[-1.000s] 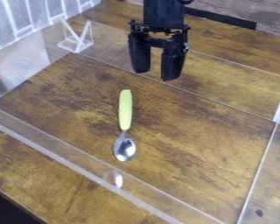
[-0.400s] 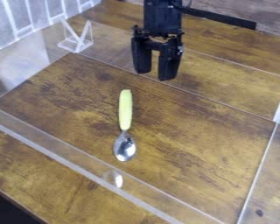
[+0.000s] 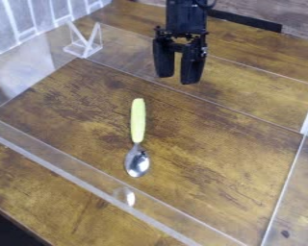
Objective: Put the mushroom in the silver pot
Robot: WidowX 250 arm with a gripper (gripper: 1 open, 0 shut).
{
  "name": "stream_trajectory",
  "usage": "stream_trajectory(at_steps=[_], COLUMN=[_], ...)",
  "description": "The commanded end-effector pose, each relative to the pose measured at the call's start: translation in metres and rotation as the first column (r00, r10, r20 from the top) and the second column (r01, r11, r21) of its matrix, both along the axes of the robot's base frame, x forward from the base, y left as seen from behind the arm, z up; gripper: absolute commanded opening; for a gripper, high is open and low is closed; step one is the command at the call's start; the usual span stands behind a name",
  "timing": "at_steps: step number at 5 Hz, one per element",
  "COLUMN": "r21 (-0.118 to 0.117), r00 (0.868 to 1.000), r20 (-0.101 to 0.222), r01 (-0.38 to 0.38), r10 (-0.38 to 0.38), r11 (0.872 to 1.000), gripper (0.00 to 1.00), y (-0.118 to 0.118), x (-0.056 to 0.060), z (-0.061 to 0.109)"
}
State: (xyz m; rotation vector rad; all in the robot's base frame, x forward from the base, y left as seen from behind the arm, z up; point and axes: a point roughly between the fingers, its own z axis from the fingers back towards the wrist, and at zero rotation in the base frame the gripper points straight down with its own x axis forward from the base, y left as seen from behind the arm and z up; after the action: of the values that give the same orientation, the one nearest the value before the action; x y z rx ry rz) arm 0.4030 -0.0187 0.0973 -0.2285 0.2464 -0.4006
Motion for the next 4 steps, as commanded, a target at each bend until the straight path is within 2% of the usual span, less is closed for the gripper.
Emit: stream_trajectory(at_steps=[1, 3, 4], r21=[0.000, 0.006, 0.021], r00=[0.997, 0.996, 0.995], r20=[0.040, -0.005, -0.019], r01=[0.059, 0.083, 0.094], r10=[-0.059, -0.083, -0.093], r11=[0.998, 0.996, 0.995], gripper=[1.00, 1.00, 1.00], y=[0.001, 0.007, 0.005], x=[0.000, -0.011, -0.018], z=[0.014, 0.000, 0.002])
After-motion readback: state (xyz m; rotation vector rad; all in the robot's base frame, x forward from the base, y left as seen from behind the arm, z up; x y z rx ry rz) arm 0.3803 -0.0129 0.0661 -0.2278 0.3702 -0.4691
